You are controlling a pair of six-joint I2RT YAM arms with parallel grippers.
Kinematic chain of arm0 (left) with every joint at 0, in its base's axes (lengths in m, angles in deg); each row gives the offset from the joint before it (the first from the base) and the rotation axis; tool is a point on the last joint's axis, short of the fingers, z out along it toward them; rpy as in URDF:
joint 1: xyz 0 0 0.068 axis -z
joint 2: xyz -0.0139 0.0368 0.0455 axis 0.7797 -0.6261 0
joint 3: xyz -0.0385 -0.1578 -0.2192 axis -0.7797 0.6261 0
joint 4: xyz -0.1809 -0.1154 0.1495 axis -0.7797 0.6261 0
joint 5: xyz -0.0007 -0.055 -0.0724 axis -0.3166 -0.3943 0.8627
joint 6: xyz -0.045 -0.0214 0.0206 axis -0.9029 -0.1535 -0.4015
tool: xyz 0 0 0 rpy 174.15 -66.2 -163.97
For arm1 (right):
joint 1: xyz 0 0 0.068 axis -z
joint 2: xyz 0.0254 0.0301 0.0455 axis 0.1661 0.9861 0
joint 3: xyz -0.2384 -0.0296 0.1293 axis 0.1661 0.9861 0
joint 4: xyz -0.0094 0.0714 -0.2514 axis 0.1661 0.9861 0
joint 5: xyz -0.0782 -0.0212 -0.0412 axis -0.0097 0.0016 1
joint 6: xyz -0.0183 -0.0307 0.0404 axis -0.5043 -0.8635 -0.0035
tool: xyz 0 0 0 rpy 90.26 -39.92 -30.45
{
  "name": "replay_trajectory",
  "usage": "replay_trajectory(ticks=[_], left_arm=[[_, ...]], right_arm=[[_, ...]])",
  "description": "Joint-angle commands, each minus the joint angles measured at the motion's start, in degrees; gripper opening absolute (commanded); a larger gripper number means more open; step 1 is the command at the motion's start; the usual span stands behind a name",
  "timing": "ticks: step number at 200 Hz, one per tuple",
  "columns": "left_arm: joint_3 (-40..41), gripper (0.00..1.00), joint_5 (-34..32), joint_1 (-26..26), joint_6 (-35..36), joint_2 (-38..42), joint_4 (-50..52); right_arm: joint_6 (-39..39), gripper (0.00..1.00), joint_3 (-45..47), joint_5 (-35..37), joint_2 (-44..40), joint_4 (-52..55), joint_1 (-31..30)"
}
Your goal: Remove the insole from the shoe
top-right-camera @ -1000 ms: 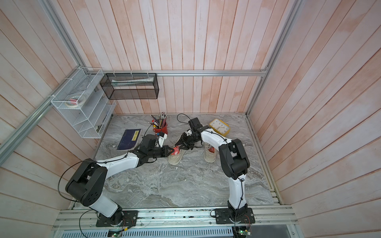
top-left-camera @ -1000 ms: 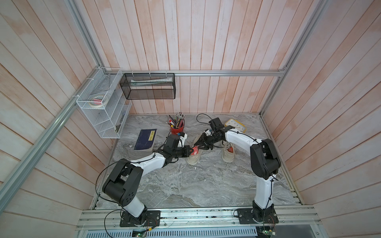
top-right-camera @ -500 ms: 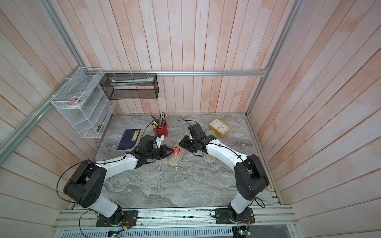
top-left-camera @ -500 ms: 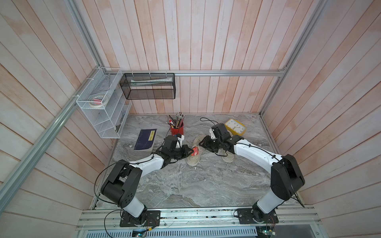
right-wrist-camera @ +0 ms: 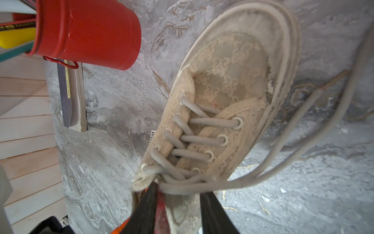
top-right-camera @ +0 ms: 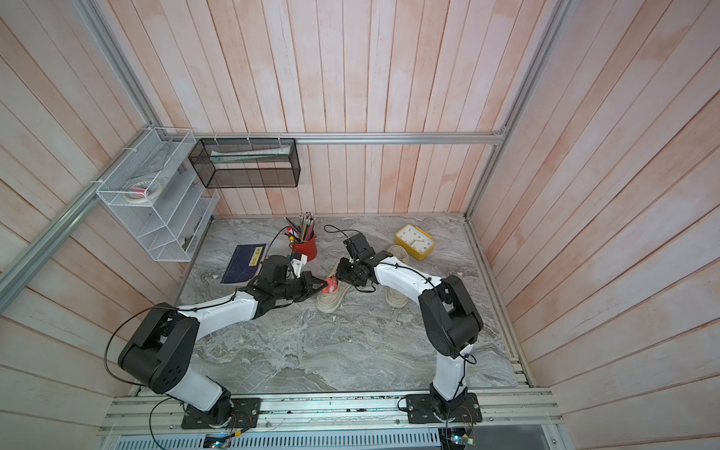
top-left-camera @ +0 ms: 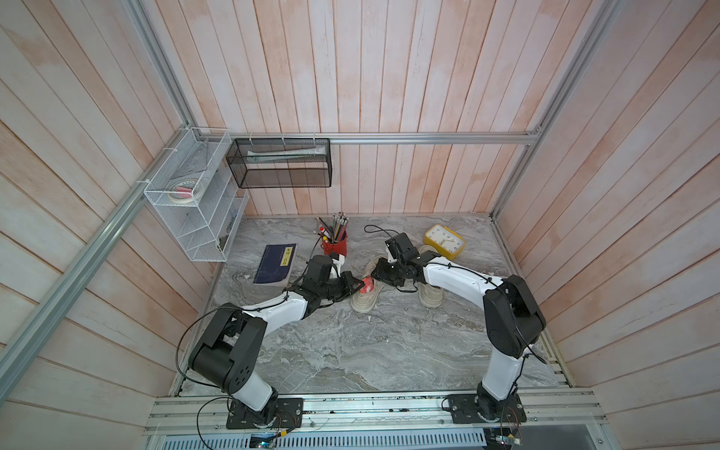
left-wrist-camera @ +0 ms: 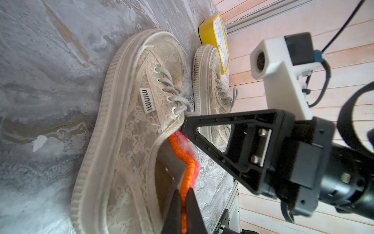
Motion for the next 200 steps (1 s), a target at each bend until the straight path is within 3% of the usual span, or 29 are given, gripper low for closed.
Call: replay_trajectory(ticks=[1,65,125,200], left_arm=[[-0.1,0.00,1.3,-0.5,-2.0,1.8,-3.4],[-0.6,0.00,3.4,-1.6,-12.0,4.1,-10.3],[1.3,0.00,2.4,-2.3,-23.9,8.2,-14.3],[5.1,0.00,-1.4,-2.6,-34.9,9.2,-20.8]], right_arm=[[-2.1,0.32,-2.5,1.6,2.2,3.5,-0.5],[-3.7,0.11,-4.4,6.9,4.3,6.4,-0.5],[-3.8,0.03,-7.1,15.0,6.6,7.1,-0.4],[0.8,0.00,-3.5,14.2,6.9,0.0,-0.9]])
